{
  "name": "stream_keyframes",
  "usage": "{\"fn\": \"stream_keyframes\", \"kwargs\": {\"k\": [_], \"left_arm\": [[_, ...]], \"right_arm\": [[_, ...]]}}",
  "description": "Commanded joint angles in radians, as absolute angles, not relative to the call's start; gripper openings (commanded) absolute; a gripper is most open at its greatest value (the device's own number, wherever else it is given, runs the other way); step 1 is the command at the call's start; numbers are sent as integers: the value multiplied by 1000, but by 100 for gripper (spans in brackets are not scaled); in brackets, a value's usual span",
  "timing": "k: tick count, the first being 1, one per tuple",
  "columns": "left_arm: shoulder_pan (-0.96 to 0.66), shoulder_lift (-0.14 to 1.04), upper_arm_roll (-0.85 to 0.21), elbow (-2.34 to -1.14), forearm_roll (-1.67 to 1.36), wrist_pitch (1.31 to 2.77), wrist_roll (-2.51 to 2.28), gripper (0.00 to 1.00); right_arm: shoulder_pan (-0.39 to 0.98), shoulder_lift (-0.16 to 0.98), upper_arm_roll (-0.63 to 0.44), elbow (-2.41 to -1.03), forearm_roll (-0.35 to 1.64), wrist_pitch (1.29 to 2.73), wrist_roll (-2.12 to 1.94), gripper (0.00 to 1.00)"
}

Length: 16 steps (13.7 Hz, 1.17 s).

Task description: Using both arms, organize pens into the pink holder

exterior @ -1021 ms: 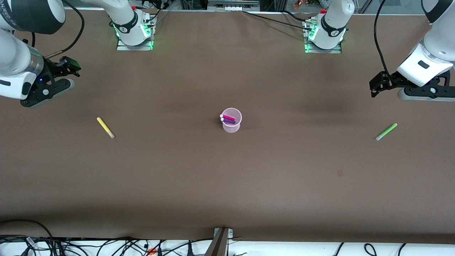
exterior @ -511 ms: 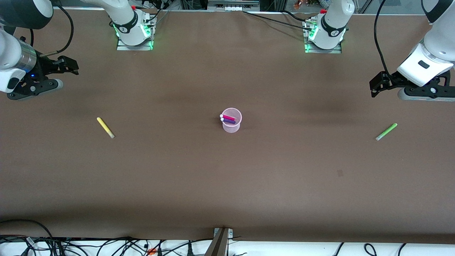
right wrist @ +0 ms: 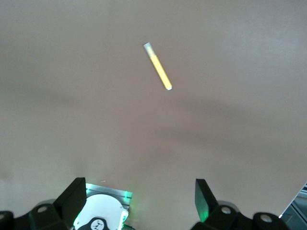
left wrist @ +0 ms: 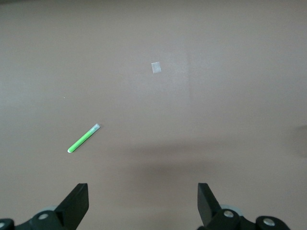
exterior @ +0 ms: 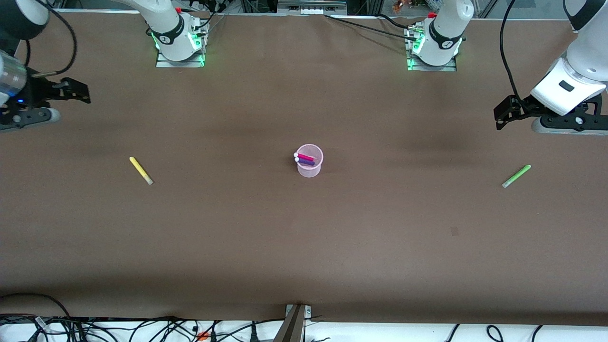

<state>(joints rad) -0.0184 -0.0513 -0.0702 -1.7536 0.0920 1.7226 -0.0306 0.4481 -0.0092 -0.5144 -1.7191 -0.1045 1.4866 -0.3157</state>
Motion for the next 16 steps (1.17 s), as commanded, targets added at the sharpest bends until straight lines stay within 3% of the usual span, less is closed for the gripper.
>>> {"fn": "stream_keyframes", "kwargs": {"k": [1,5,7,11,16], "left_arm": [[-21,-38,-69,-1717,75,1698,-35,100],[-23,-26,-72,-1697,75,1689,-35,100],[-23,-14,-72,-1678,75,1672,-35,100],[-23,-11,-72,-1675,75,1667,-35,100],[-23,-11,-74,-1674,75,1667,-35,100]], "right_arm": [[330,20,-439,-1668,-94,1483,-389,100],[105,60,-197,-1625,-98,1461,-384,100],[16,80,-134,-1614,-94,1460,-377,100],[-17,81,-117,-1624,-35,1474,-257,98],[-35,60,11,-1675,-43,1477,44,99]]}}
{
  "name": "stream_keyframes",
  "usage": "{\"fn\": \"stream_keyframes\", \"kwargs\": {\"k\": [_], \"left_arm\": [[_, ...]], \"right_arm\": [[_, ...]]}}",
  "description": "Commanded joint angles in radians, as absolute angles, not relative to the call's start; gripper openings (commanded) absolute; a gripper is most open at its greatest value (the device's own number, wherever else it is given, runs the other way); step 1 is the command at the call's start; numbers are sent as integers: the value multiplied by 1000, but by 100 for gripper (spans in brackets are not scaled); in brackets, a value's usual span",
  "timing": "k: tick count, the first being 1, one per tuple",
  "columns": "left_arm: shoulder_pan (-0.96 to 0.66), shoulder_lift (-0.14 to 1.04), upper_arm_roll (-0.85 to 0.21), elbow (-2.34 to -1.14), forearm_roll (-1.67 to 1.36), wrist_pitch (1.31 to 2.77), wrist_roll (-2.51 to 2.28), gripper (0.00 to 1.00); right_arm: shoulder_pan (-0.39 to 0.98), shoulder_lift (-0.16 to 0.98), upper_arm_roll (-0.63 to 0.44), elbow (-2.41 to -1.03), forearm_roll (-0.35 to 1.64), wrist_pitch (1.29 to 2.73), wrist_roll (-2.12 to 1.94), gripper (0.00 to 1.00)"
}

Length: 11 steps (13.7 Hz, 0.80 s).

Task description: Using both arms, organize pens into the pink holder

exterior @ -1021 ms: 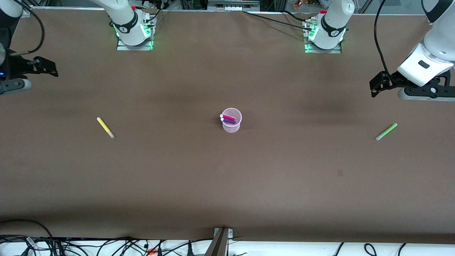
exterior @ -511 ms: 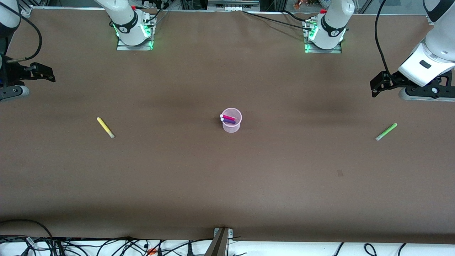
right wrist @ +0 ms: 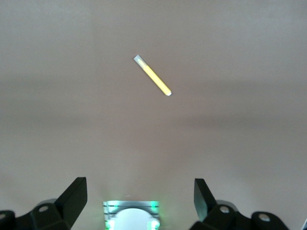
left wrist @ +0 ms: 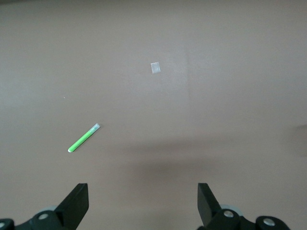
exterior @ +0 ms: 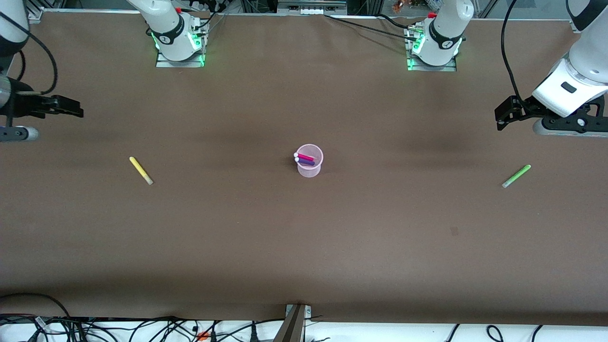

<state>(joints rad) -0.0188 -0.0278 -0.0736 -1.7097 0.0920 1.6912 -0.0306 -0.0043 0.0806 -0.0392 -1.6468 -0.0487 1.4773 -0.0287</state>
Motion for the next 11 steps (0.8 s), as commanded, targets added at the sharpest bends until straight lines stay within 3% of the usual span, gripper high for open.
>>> {"fn": "stream_keyframes", "kwargs": {"k": [1,4,7,11], "left_arm": [[-23,-11,-74,-1674,75,1667,-35,100],[-23,-11,-74,-1674,75,1667,-35,100],[-21,-11,-74,-1674,74,1667,-35,100],[-21,-11,-74,-1675,74,1667,-35,100]], "right_arm": [[-41,39,14,-1715,-41,1512,43,99],[-51,-44,28,-1856,-43,1652,34,99],[-115,-41,112,-1848,-48,1655,25,99],[-112,-40,110,-1848,-46,1658,25,99]]}}
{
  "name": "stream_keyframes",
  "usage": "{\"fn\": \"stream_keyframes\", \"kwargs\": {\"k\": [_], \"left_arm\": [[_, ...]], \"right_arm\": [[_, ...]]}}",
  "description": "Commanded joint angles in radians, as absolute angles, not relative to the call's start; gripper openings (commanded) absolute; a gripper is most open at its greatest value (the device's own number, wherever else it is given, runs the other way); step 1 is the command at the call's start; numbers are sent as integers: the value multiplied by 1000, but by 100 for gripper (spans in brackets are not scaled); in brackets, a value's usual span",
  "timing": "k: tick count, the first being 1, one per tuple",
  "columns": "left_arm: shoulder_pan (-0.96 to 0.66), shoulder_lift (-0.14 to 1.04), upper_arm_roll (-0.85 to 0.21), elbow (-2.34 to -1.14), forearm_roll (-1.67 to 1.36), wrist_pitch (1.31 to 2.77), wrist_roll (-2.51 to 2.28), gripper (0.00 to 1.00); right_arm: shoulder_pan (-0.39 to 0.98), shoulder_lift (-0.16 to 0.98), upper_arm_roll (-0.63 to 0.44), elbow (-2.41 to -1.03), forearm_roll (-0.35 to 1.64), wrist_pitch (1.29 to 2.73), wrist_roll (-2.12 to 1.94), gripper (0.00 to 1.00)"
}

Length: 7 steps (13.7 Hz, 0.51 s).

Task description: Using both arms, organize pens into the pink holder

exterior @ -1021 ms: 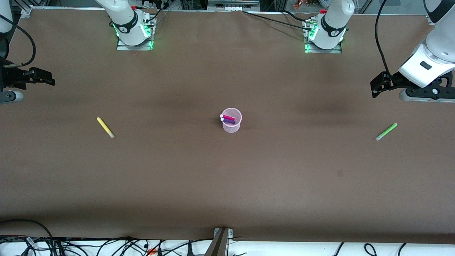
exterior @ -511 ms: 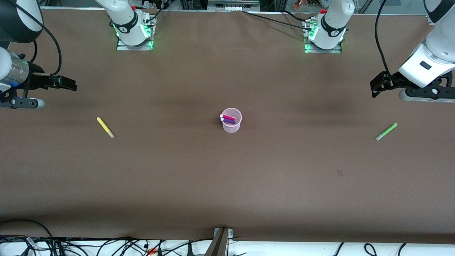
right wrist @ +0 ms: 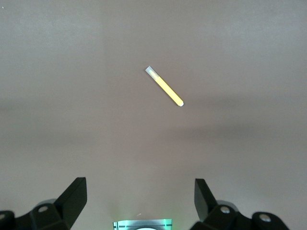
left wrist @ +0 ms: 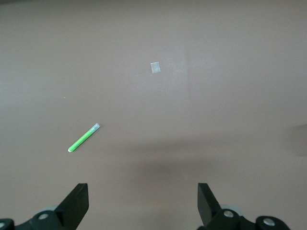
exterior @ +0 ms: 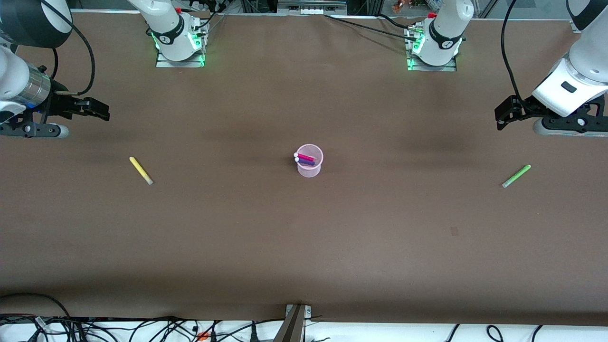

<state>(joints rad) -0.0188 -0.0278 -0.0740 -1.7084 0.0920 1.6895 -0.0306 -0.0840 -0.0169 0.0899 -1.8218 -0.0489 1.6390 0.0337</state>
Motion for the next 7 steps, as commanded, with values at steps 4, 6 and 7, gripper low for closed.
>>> {"fn": "stream_keyframes", "kwargs": {"k": [4,6,7], "left_arm": [[-21,-11,-74,-1675,74,1667,-35,100],[-21,-11,-74,-1675,74,1667,-35,100],[-21,-12,-74,-1675,74,1661,-35,100]], "right_arm": [[-112,-35,107,-1835,-34,1646,26,99],[-112,-34,107,-1832,-34,1646,28,99],[-113,-34,106,-1832,-32,1647,28,99]]}}
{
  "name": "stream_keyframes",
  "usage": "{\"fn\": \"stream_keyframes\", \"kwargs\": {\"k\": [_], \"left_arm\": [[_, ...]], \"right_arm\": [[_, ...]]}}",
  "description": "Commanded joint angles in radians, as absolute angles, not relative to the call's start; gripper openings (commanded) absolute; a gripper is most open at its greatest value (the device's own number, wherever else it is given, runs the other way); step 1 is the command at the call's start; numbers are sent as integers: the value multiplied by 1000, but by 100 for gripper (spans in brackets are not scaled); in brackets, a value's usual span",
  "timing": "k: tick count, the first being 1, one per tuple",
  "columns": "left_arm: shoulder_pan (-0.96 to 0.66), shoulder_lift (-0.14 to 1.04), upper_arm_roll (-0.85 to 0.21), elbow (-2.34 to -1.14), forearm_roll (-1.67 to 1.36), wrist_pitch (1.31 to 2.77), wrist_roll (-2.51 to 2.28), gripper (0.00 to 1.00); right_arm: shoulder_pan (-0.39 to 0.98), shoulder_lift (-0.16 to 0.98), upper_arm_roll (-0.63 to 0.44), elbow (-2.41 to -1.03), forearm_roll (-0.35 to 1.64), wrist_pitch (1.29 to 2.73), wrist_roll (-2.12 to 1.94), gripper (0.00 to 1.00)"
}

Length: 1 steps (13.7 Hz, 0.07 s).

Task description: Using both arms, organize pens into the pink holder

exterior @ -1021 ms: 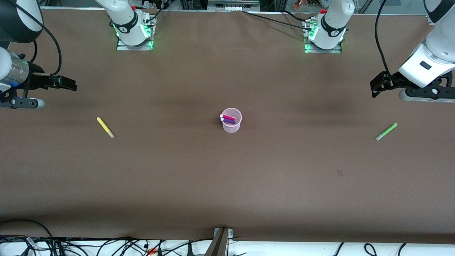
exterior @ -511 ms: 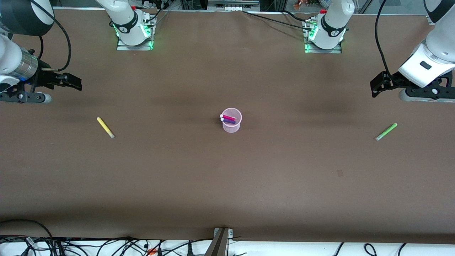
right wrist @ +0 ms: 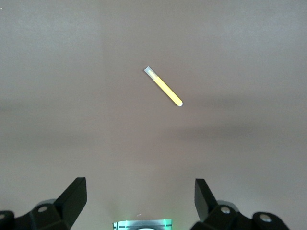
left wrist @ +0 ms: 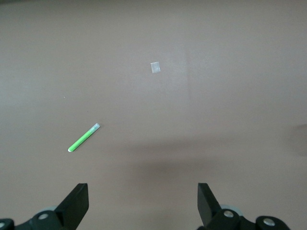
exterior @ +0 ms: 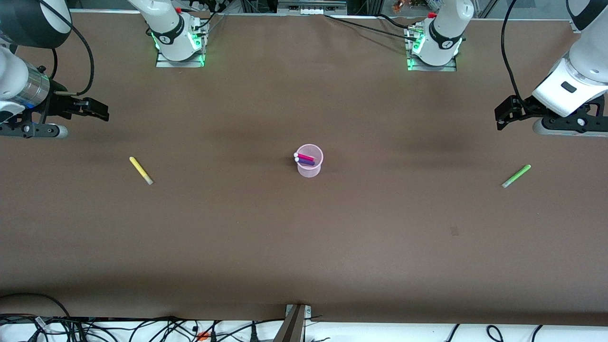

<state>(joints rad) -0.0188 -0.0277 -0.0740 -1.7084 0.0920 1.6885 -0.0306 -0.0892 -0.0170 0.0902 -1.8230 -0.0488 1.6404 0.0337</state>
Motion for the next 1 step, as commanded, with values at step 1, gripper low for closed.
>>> {"fn": "stream_keyframes", "kwargs": {"k": [1], "left_arm": [[-21,-12,-74,-1675,74,1646,-35,100]], "right_arm": [[-114,-32,98,-1830,-28,1647,26,99]]}}
